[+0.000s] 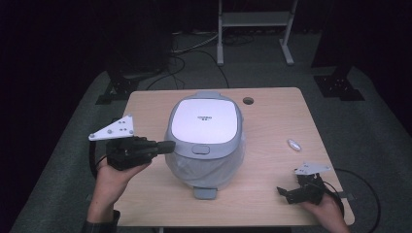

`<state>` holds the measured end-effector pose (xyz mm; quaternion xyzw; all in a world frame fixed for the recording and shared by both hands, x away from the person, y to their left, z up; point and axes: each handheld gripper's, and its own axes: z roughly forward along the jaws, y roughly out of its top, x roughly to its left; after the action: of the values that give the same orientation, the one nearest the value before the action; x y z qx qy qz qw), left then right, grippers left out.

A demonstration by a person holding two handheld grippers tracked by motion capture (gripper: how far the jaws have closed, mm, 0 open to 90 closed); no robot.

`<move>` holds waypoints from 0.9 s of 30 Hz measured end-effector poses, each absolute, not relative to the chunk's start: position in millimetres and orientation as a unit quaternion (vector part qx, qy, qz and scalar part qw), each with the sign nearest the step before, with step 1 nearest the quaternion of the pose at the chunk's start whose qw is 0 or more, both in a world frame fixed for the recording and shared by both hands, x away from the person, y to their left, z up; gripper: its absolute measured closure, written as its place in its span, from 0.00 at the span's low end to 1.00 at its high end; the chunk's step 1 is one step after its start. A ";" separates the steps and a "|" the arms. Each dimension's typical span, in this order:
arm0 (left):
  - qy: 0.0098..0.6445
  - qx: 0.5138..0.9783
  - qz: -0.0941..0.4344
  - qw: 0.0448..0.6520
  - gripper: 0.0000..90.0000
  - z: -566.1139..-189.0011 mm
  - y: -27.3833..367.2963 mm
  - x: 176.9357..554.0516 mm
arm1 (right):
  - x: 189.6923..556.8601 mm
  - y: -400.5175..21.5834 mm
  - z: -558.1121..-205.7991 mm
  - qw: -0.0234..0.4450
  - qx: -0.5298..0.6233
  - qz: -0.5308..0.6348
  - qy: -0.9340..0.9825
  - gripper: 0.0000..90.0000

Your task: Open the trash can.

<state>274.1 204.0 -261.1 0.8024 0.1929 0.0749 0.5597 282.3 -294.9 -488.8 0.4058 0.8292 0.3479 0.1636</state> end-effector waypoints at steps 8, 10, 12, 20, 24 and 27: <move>0.179 0.807 0.066 0.558 0.99 -260.6 188.7 277.0 | 282.3 -294.9 -488.8 0.164 0.406 0.348 0.829 0.00; 0.176 0.807 0.065 0.559 0.99 -260.4 185.7 277.3 | 282.3 -294.9 -488.8 0.164 0.406 0.348 0.829 0.00; 0.173 0.807 0.063 0.561 0.99 -260.0 182.9 277.6 | 282.3 -294.9 -488.8 0.164 0.406 0.348 0.829 0.00; 0.161 0.811 0.053 0.560 0.99 -260.9 167.7 279.3 | 282.3 -294.9 -488.8 0.164 0.406 0.348 0.829 0.00; 0.155 0.814 0.048 0.557 0.99 -262.4 160.3 280.5 | 282.3 -294.9 -488.8 0.164 0.406 0.348 0.829 0.00; 0.152 0.816 0.044 0.556 0.99 -263.4 155.3 281.8 | 282.3 -294.9 -488.8 0.164 0.406 0.348 0.829 0.00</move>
<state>281.8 155.3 -263.4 0.8162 0.1520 0.0438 0.5557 282.3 -294.9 -488.8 0.4057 0.8292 0.3479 0.1636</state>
